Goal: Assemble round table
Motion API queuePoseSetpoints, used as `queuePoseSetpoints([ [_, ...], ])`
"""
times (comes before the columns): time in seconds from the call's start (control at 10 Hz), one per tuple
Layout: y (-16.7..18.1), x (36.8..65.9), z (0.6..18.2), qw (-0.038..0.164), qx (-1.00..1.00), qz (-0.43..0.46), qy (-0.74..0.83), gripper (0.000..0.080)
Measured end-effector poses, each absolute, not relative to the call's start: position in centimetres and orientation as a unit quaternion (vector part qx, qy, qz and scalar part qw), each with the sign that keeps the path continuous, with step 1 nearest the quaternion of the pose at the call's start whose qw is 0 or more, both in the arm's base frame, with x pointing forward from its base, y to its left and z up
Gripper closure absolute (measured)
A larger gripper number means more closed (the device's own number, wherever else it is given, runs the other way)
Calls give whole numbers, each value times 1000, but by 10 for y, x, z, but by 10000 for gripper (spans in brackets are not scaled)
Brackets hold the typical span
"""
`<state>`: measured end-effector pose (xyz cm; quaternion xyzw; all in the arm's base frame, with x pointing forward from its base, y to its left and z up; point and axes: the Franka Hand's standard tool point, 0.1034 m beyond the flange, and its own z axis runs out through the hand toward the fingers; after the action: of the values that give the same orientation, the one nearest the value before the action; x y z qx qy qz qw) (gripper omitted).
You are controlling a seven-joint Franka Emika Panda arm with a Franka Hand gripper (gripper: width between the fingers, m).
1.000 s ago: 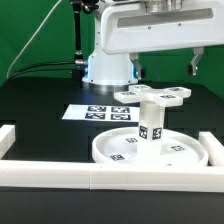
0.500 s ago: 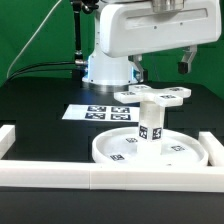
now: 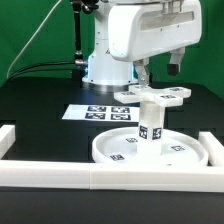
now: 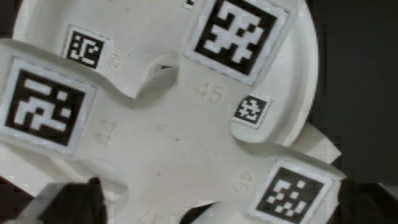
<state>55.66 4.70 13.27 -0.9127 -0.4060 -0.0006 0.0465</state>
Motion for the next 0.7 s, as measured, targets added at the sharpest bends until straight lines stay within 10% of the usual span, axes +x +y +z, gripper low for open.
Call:
queuePoseSetpoints([
  [0.7, 44, 563, 115, 31, -832, -12, -553, 150],
])
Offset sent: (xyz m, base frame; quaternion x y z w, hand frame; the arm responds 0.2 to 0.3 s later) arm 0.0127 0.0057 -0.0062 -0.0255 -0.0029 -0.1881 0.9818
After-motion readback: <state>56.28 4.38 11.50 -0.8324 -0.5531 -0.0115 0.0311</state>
